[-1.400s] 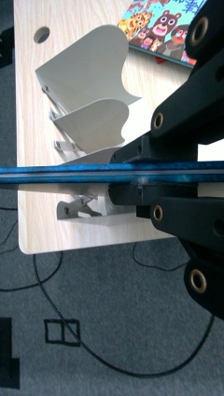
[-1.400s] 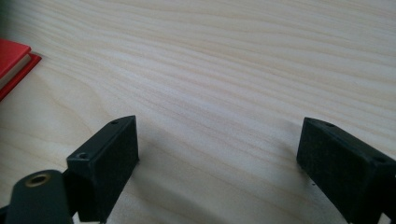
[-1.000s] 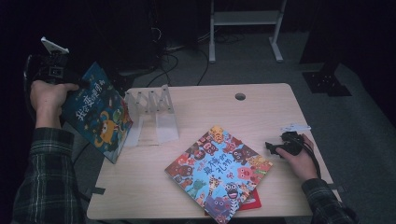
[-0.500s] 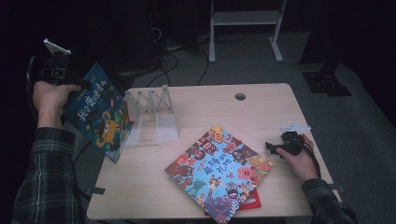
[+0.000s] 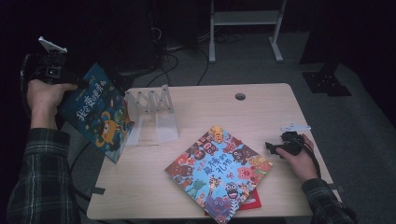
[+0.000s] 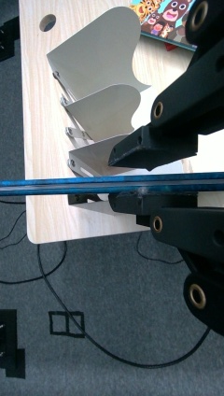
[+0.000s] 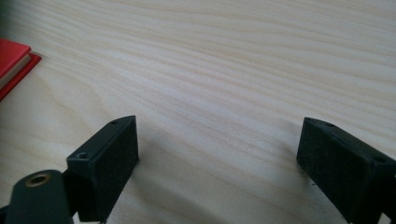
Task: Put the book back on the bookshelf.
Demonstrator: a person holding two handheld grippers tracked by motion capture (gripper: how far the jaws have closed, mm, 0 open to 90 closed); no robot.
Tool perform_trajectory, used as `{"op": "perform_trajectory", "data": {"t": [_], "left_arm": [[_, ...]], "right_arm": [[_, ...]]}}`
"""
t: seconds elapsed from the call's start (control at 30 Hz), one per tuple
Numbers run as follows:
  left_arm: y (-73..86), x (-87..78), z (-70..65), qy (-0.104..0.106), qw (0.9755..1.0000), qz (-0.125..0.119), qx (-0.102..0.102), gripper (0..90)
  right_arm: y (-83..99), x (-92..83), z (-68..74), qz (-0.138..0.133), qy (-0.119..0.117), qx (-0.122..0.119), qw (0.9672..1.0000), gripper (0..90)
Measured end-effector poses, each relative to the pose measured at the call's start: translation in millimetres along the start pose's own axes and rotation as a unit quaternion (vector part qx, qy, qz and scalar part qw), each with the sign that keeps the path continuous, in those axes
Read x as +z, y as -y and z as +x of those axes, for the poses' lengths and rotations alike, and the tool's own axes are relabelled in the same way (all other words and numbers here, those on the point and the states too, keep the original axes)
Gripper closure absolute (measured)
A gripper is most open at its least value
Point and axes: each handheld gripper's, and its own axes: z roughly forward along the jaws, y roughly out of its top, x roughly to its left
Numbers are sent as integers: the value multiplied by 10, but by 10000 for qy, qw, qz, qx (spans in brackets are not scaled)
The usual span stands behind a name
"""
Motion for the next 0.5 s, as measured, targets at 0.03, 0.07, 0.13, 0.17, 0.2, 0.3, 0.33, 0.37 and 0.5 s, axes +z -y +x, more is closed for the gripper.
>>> {"op": "perform_trajectory", "data": {"t": [0.03,0.07,0.13,0.17,0.2,0.3,0.33,0.37,0.5], "left_arm": [[-3,-17,-6,-25,10000,-33,18,757],[-8,-36,-10,-51,10000,-47,40,757],[-19,-74,-18,-100,9999,-105,88,756],[-25,-94,-28,-135,9998,-129,94,756],[-30,-115,-35,-159,9997,-167,129,756],[-40,-148,-55,-169,9996,-180,158,757],[-43,-153,-54,-178,9995,-187,174,757],[-44,-159,-52,-186,9995,-190,188,757],[-49,-204,-52,-205,9992,-279,183,759]], "right_arm": [[0,0,0,1,-1,3,10000,117],[0,0,0,1,0,2,10000,117],[0,1,0,-3,-2,3,10000,117],[0,-1,0,5,-3,-2,10000,117],[0,0,0,0,-2,0,10000,117],[0,0,0,0,0,0,10000,118],[0,0,0,1,-1,0,10000,117],[0,1,0,-3,-1,1,10000,118],[0,1,0,-4,-1,0,10000,117]]}}
